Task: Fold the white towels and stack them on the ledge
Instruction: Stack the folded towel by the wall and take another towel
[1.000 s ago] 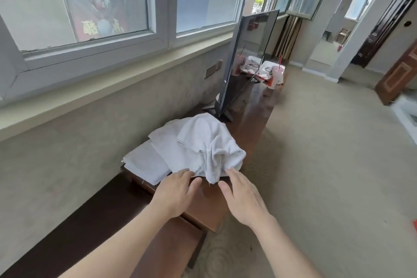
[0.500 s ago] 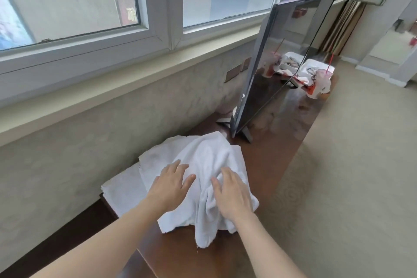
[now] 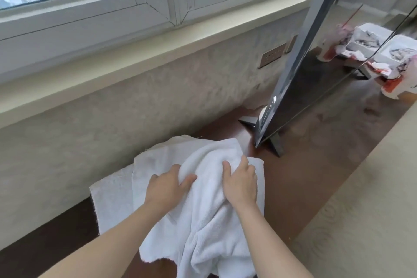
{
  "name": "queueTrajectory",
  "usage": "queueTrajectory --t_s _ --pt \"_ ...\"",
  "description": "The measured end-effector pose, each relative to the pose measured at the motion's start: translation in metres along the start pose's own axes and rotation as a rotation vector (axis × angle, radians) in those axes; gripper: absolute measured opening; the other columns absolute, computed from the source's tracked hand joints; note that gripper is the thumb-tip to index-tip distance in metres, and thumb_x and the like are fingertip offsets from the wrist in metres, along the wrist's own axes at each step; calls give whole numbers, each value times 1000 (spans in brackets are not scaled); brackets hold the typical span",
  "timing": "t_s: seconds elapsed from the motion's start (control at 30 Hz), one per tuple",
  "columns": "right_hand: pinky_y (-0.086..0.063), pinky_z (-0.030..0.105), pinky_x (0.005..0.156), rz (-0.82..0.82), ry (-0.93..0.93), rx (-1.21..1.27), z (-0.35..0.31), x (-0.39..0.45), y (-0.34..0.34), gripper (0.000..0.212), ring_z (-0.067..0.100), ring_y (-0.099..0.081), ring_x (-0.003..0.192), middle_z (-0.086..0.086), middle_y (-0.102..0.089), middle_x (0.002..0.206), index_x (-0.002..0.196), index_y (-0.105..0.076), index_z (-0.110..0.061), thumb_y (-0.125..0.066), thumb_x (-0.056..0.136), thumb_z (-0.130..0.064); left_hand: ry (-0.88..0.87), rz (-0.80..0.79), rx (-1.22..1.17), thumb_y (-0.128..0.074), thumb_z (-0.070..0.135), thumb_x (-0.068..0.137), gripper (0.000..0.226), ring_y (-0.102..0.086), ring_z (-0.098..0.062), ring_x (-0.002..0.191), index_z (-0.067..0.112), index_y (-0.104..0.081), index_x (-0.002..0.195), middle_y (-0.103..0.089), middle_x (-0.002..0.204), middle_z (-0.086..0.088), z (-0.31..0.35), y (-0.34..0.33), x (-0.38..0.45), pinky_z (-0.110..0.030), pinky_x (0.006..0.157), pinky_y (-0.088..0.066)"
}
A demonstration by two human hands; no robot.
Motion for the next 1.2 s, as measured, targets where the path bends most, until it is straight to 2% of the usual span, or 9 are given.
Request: queueTrajectory --t_s 0.13,0.23,0.53,0.6,0.73,0.87,0.97,1.1,1.2 --pt "-46 36 87 88 76 185 -20 1 3 60 25 -62 106 1 -63 116 140 -43 -20 -52 94 -58 24 30 -153 -40 75 88 46 -62 -13 68 32 -52 97 -66 72 7 -21 11 -5 -31 59 -50" --pt "-45 32 77 87 246 205 -56 -14 -2 41 21 -64 93 -8 -62 93 122 -53 -25 -54 93 -54 80 49 -206 -41 75 88 44 -63 -10 69 35 -55 101 -67 76 8 -49 19 -20 -33 65 -53" --pt "-33 31 64 83 749 133 -174 -106 -21 38 21 -62 82 -6 -66 88 121 -56 -25 -51 96 -53 174 203 -334 -46 67 91 36 -65 -14 76 35 -54 104 -69 82 8 -126 63 -85 -38 74 -54" --pt "-34 31 62 89 802 136 -192 -133 -22 36 21 -61 77 -7 -64 83 117 -56 -25 -51 95 -53 164 269 -380 -47 67 90 25 -63 -10 75 45 -50 101 -68 81 12 -144 78 -106 -34 68 -51" --pt "-44 37 67 63 890 180 -225 -197 -32 35 26 -64 81 -4 -67 86 116 -56 -22 -53 96 -50 187 410 -459 -48 73 85 41 -56 -6 57 33 -48 75 -63 63 11 -196 108 -162 -31 53 -43" --pt "-39 35 64 86 966 186 -252 -279 -50 37 30 -63 77 0 -67 80 116 -58 -16 -57 97 -48 195 507 -503 -50 77 82 40 -56 -6 60 37 -49 76 -62 69 17 -265 129 -232 -30 51 -40" --pt "-44 38 65 76 994 187 -270 -344 -68 38 32 -63 76 3 -67 77 117 -58 -14 -58 97 -46 208 567 -534 -51 78 81 37 -55 -3 60 42 -48 74 -59 65 20 -323 138 -292 -29 50 -37" --pt "-40 35 68 37 977 198 -286 -420 -107 40 31 -64 87 4 -70 92 118 -59 -15 -56 96 -49 308 633 -526 -46 84 79 57 -55 -12 59 27 -48 73 -59 64 5 -408 148 -373 -35 54 -42" --pt "-39 36 70 -22 975 127 -292 -468 -149 41 31 -65 92 3 -70 97 117 -56 -17 -52 97 -52 411 668 -458 -45 82 80 59 -58 -11 60 24 -51 78 -61 62 4 -467 152 -429 -38 58 -47"
Point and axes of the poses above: each hand's wrist, its own x-axis towards the middle knuckle, its own y-axis out of the back of the hand, z = x × y, the point moved 7 cm from there along x, towards the middle knuckle
